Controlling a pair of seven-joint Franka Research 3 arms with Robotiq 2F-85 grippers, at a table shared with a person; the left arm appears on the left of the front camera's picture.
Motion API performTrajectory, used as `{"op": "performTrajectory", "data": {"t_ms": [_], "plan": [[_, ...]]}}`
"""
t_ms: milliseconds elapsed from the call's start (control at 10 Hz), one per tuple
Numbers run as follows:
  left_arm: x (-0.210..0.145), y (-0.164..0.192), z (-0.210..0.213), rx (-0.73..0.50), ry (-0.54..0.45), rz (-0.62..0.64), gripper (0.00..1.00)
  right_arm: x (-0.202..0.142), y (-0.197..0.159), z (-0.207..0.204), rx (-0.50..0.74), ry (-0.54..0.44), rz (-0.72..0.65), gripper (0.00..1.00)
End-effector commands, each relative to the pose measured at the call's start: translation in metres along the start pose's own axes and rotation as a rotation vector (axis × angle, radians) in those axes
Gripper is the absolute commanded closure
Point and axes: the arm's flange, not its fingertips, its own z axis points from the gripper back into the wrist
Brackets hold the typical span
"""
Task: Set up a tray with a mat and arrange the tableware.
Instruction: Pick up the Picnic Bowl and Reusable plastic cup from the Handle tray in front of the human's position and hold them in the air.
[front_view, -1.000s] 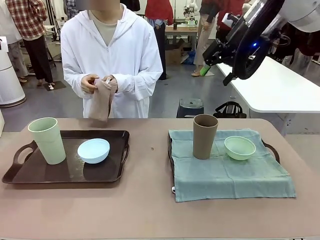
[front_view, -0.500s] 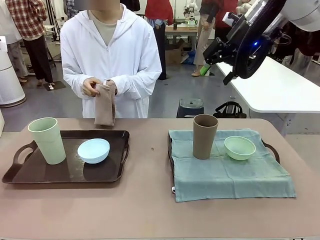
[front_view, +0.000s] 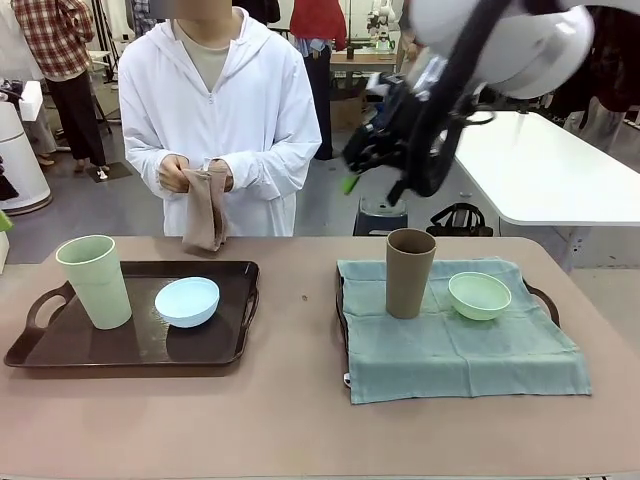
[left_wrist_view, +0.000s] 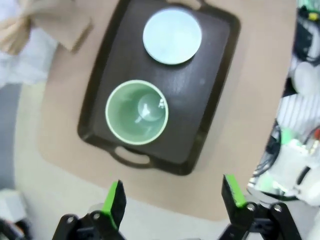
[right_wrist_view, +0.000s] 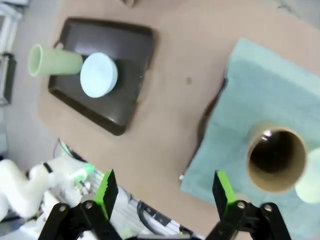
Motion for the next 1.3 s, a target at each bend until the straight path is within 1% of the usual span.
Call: {"op": "performTrajectory", "data": {"t_ms": [0, 200, 300, 400, 500, 600, 1000, 1100, 1200], "plan": [[-0.021, 0.012, 0.009, -0.147, -0.17, -0.128, 0.0, 0.03, 0.013, -0.009, -0.014, 0.036, 0.057, 0.02], [-0.039, 0.027, 0.009, -0.256, -0.32, -0.21, 0.0, 0.043, 0.025, -0.033, -0.02, 0.075, 0.071, 0.02], [-0.036, 0.038, 0.004, -0.267, -0.365, -0.278, 0.0, 0.052, 0.029, -0.044, -0.018, 0.083, 0.07, 0.02], [-0.026, 0.035, -0.008, -0.252, -0.402, -0.319, 0.0, 0.054, 0.033, -0.056, -0.012, 0.099, 0.076, 0.02], [-0.015, 0.039, -0.016, -0.201, -0.415, -0.364, 0.0, 0.059, 0.034, -0.06, -0.036, 0.117, 0.073, 0.02], [-0.036, 0.023, -0.002, -0.224, -0.38, -0.279, 0.0, 0.045, 0.026, -0.051, 0.01, 0.078, 0.084, 0.02], [-0.036, 0.023, -0.002, -0.224, -0.38, -0.279, 0.0, 0.045, 0.026, -0.051, 0.01, 0.078, 0.084, 0.02], [-0.038, 0.027, -0.004, -0.221, -0.382, -0.284, 0.0, 0.05, 0.029, -0.053, 0.006, 0.078, 0.09, 0.02], [-0.043, 0.037, -0.01, -0.179, -0.335, -0.316, 0.0, 0.056, 0.037, -0.074, -0.101, 0.107, 0.079, 0.02]]}}
